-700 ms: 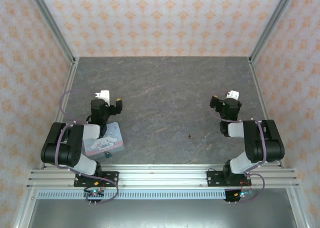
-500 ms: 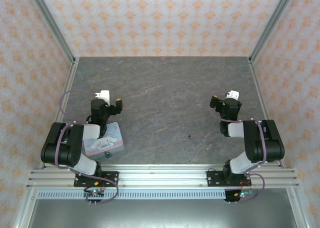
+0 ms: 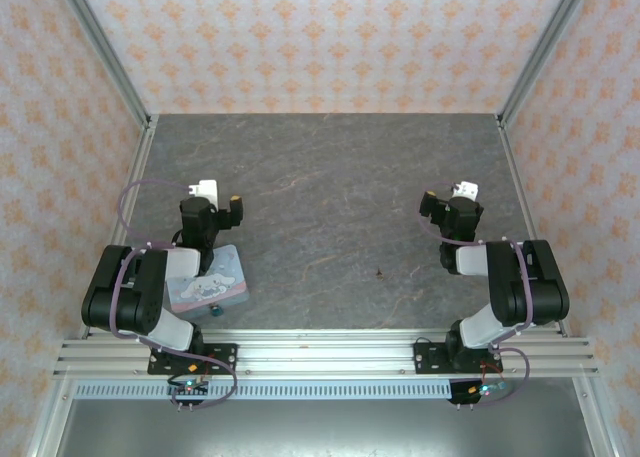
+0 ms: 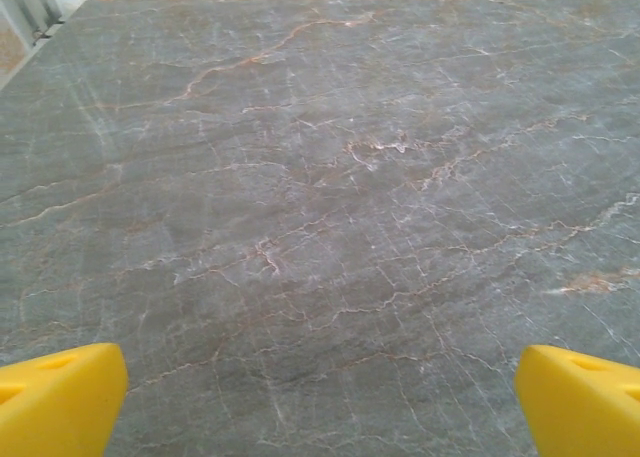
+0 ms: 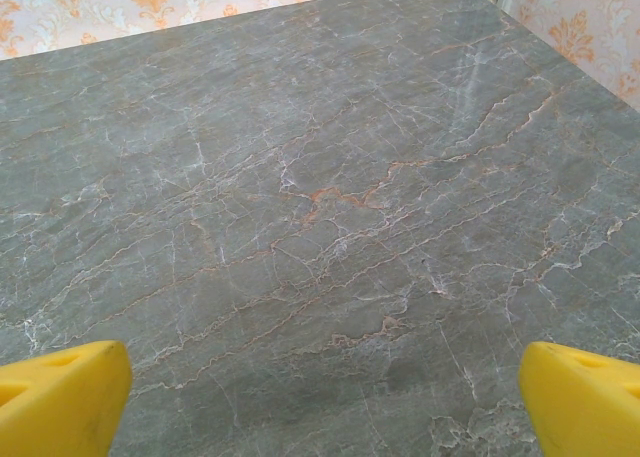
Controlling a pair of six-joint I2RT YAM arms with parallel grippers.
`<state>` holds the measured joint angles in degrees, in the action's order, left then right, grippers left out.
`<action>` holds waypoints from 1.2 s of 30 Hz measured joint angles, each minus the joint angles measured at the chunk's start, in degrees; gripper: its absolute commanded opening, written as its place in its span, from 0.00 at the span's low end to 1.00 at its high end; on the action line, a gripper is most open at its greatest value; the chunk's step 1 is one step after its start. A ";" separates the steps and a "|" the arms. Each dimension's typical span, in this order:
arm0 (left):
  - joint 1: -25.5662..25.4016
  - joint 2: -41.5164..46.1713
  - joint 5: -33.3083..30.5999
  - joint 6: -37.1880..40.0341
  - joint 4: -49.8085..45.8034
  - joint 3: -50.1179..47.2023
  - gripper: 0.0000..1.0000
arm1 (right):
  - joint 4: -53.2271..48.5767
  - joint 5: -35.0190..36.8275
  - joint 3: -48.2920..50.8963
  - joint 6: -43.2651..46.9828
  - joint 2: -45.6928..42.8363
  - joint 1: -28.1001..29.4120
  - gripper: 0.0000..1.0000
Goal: Unlock the padlock with the key
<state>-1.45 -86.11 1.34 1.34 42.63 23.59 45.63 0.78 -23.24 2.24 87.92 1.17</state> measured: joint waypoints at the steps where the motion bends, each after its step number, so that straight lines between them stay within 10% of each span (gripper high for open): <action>1: 0.00 0.00 -0.31 0.02 0.02 0.02 1.00 | 0.00 0.00 0.00 0.00 0.00 0.00 0.99; 17: 0.13 11.10 -2.97 -11.06 -36.39 21.53 1.00 | -24.09 2.03 -11.65 -12.41 -16.48 0.00 0.99; 27: 0.13 21.66 -5.40 -34.32 -75.38 28.68 1.00 | -36.13 -18.47 -13.99 -29.44 -17.66 0.11 0.99; 36: 0.13 33.22 -6.43 -44.46 -90.92 21.86 1.00 | -44.02 -23.06 -13.92 -35.06 -18.08 5.81 0.99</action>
<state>-1.32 -52.88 -5.08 -43.11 -48.29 45.45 1.61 -22.28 -37.17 -32.82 69.84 6.98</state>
